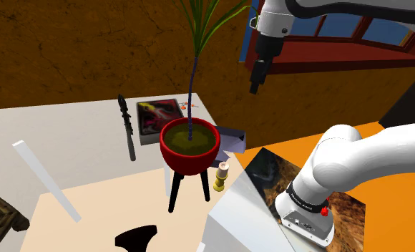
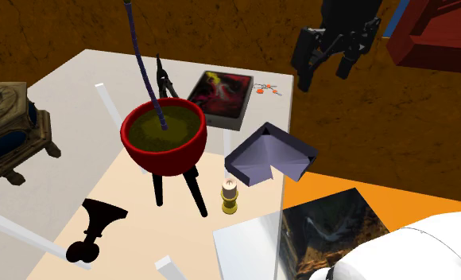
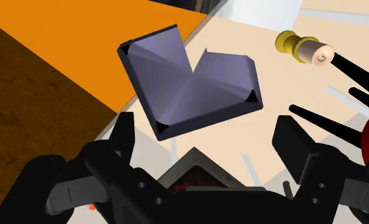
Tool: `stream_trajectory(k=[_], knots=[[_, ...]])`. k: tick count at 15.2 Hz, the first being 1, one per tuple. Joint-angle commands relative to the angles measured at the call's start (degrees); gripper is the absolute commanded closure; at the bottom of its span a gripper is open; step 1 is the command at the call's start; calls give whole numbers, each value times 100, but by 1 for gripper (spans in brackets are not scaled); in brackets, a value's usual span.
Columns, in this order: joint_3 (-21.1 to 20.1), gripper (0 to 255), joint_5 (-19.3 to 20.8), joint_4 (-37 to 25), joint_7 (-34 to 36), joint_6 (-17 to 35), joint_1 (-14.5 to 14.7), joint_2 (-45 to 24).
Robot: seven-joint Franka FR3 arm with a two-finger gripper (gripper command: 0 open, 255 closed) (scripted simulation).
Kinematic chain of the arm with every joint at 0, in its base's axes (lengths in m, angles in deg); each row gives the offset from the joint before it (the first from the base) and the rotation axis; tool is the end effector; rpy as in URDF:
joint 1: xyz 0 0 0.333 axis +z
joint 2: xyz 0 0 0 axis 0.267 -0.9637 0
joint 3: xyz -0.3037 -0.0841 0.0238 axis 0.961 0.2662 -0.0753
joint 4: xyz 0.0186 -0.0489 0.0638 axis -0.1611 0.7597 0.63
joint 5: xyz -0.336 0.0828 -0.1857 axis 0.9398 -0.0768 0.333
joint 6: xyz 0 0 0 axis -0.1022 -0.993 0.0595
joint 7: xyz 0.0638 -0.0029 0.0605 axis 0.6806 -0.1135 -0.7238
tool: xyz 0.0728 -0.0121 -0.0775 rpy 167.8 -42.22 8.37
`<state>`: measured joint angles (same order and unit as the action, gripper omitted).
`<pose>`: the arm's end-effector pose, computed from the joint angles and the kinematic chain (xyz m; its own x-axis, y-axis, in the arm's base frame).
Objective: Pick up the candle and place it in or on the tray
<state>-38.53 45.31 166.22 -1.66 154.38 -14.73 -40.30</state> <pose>0.3020 0.0001 0.5877 0.9841 0.1759 -0.0233 0.1755 -0.9843 -0.0163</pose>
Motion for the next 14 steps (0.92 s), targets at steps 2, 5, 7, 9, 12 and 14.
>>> stream_trajectory(k=[2,5,7,9,12,14], knots=[[-83,0,-72,204,84,134,38,108],[-348,0,-308,784,336,545,172,396],[-541,0,-480,1142,506,829,279,556],[-747,0,-664,1477,680,1123,401,684],[-1086,0,-963,1932,949,1594,612,806],[-1334,0,-1178,2200,1133,1932,770,831]])
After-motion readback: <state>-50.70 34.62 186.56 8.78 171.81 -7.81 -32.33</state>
